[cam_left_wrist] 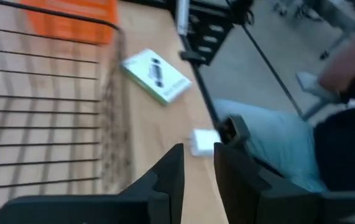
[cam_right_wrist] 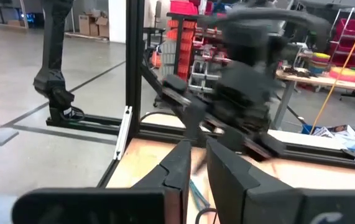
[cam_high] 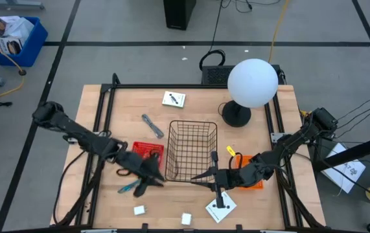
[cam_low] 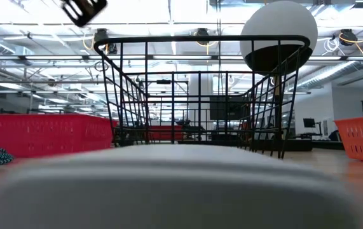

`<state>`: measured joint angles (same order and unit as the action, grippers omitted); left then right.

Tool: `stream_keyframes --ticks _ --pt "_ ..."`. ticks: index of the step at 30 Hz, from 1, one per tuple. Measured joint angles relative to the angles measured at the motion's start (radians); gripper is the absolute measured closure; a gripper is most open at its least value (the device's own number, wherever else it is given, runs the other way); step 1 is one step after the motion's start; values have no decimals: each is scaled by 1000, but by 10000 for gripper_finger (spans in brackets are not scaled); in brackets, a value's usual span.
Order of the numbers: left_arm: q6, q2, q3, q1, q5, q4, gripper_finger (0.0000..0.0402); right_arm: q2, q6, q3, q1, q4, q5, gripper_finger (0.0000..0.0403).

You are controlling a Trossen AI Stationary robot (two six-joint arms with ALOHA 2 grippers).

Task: Pick and place items into bin
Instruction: Put the right charger adapter into the black wire basket, then adjust the black wire basket

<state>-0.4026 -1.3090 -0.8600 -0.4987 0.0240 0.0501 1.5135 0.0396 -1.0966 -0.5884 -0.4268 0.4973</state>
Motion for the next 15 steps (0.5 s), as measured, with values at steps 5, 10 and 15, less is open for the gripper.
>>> stream_keyframes --ticks 5,10,15 --pt "-88 -18 0 -151 -158 -38 295 0 6 0 -2 5 -2 358" --pt "-119 -105 0 -240 -246 -49 241 0 -7 0 -2 25 -3 358" --pt "-176 -173 0 -260 -257 -49 201 49 -256 -1 -12 187 -105 352"
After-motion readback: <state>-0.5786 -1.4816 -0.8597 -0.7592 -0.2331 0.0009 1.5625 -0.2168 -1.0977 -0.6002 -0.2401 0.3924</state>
